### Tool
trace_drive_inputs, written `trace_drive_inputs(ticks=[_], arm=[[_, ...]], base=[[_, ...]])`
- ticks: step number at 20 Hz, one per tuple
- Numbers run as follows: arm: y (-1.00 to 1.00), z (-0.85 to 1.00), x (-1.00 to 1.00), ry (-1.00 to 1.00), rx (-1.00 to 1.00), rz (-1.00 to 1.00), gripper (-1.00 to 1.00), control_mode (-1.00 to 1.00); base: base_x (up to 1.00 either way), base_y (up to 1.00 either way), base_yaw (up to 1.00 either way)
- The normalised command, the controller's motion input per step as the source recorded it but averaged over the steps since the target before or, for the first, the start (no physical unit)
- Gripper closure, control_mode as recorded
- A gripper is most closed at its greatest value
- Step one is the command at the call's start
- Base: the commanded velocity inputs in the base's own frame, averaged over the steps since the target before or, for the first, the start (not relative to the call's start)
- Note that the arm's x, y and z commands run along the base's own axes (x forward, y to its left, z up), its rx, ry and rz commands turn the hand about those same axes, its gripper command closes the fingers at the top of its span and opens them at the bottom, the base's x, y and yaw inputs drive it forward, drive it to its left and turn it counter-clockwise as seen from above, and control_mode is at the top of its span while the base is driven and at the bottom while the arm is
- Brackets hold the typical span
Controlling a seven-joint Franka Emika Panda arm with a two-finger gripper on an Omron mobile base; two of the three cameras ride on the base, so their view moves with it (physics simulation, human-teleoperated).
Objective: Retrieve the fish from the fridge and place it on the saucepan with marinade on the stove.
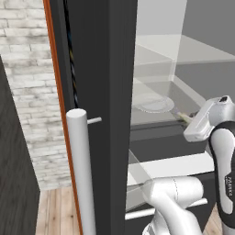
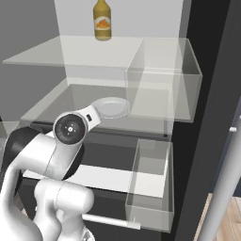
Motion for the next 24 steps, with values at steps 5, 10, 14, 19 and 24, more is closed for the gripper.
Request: trace_drive_inputs(ticks=[5, 10, 14, 19, 24], arm=[[0.01, 0.11, -0.57, -0.04, 0.0, 0.0, 1.0, -1.0], [0.2, 0.0, -0.09, -0.02, 0.0, 0.0, 1.0, -1.0], [0.04, 0.0, 0.0, -0.01, 0.0, 0.0, 1.0, 1.0], [0.0, 0.0, 0.0, 0.0, 0.0, 0.0, 1.0, 1.0], [0.0, 0.0, 0.0, 0.0, 0.0, 0.0, 1.0, 1.0]], base=[[0.0, 0.0, 0.0], [0.0, 0.0, 0.0], [0.0, 0.0, 0.0], [-0.26, 0.0, 0.0], [-0.66, -0.01, 0.0]])
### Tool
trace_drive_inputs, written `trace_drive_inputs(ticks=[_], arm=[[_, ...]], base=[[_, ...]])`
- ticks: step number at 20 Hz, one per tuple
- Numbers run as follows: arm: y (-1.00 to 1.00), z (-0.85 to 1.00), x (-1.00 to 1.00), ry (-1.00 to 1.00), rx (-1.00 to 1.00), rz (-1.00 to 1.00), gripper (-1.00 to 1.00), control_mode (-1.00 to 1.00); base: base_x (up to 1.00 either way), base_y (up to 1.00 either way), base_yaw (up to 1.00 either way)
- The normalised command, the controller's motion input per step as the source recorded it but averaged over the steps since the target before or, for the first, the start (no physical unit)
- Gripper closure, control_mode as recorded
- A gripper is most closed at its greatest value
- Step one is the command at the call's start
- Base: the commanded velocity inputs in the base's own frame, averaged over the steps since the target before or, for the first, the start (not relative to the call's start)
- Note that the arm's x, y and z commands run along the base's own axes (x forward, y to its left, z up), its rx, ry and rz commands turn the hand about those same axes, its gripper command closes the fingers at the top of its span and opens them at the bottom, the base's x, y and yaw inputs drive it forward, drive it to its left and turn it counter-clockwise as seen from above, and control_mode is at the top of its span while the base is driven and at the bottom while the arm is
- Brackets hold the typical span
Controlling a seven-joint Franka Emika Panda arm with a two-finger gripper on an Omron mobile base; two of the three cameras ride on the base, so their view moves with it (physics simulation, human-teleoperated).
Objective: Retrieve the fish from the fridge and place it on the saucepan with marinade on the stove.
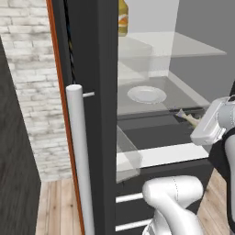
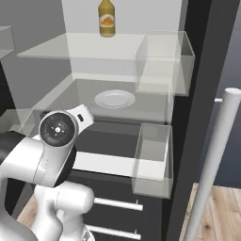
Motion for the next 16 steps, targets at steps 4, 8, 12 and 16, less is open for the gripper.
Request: trace_drive_inputs(ticks=[4, 8, 12, 16], arm=[[0.0, 0.0, 0.0, 0.0, 0.0, 0.0, 1.0, 1.0], [0.0, 0.0, 0.0, 0.0, 0.0, 0.0, 1.0, 1.0], [0.0, 0.0, 0.0, 0.0, 0.0, 0.0, 1.0, 1.0], [0.0, 0.0, 0.0, 0.0, 0.0, 0.0, 1.0, 1.0]], base=[[-0.65, 0.0, 0.0], [-0.65, -0.01, 0.0], [-0.63, -0.07, 0.0], [-0.66, -0.2, 0.0]])
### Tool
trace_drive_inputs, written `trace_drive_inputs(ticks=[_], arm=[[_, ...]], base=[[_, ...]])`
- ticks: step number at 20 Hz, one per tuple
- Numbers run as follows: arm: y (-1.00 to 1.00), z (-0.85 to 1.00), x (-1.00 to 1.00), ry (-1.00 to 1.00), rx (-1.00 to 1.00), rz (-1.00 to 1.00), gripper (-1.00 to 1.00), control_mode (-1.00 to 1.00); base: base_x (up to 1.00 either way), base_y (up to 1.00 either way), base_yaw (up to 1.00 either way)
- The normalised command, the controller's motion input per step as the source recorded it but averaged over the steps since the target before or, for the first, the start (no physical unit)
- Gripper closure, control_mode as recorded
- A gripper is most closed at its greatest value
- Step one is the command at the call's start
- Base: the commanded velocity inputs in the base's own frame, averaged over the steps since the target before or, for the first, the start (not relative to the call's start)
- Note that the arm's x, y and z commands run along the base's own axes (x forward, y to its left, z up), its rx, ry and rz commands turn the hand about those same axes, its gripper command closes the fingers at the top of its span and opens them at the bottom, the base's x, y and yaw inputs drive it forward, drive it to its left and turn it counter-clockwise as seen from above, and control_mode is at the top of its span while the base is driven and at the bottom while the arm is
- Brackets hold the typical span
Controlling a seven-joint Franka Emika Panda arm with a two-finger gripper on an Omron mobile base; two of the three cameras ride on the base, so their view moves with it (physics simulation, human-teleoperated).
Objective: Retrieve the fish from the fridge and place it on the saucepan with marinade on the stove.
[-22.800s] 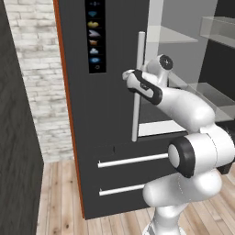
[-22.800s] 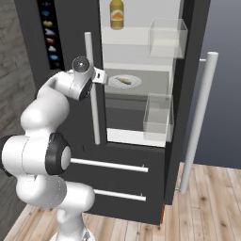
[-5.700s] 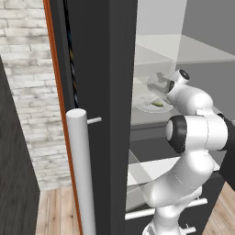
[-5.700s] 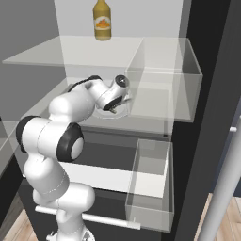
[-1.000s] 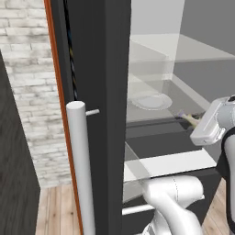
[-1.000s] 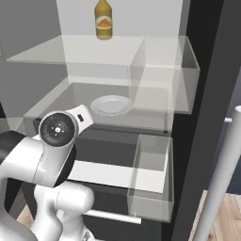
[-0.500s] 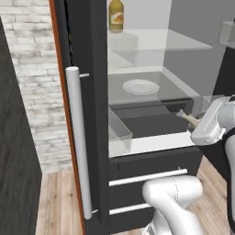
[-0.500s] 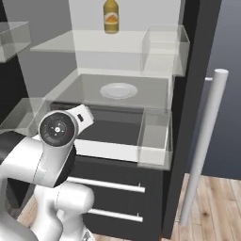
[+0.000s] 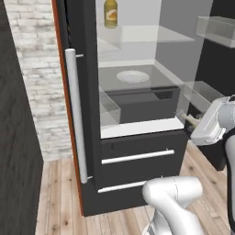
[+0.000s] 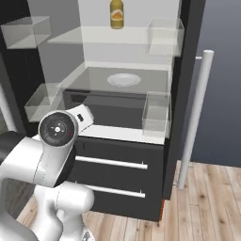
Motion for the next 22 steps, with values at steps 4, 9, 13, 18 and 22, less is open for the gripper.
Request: trace_drive_inputs(ticks=[4, 9, 13, 18, 22], arm=[[0.0, 0.0, 0.0, 0.0, 0.0, 0.0, 1.0, 1.0], [0.0, 0.0, 0.0, 0.0, 0.0, 0.0, 1.0, 1.0], [0.0, 0.0, 0.0, 0.0, 0.0, 0.0, 1.0, 1.0], [0.0, 0.0, 0.0, 0.0, 0.0, 0.0, 1.0, 1.0], [0.0, 0.0, 0.0, 0.0, 0.0, 0.0, 1.0, 1.0]], base=[[-0.55, -0.45, 0.0], [-0.46, -0.63, 0.0], [-0.39, -0.65, 0.0], [-0.29, -0.68, -0.02], [-0.17, -0.6, -0.09]])
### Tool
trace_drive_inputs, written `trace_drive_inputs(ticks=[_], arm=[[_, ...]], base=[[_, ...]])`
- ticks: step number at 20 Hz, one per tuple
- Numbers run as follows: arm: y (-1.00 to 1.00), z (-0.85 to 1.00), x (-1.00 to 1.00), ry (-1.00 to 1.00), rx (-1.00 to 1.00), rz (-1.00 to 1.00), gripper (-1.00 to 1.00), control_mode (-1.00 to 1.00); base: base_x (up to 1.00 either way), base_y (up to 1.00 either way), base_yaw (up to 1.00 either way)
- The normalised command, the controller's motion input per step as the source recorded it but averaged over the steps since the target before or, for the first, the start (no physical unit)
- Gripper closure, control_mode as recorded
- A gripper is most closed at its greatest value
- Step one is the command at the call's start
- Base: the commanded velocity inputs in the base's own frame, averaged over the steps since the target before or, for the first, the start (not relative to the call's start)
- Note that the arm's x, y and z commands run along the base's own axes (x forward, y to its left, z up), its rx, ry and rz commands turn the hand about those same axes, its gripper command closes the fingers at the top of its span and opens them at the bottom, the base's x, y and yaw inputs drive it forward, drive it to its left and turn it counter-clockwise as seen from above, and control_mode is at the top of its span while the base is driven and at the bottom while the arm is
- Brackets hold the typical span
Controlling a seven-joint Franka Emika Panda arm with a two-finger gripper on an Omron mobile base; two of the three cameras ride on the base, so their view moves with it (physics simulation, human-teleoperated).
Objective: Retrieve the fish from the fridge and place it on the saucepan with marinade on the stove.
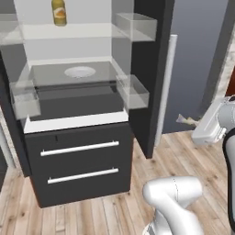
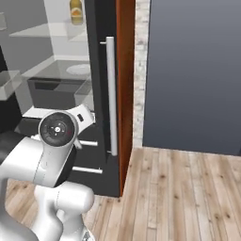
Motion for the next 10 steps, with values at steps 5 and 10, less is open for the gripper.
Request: trace_drive_inputs(ticks=[5, 10], arm=[[0.0, 0.0, 0.0, 0.0, 0.0, 0.0, 1.0, 1.0], [0.0, 0.0, 0.0, 0.0, 0.0, 0.0, 1.0, 1.0]], base=[[-0.13, -0.46, -0.18], [-0.09, -0.37, -0.27]])
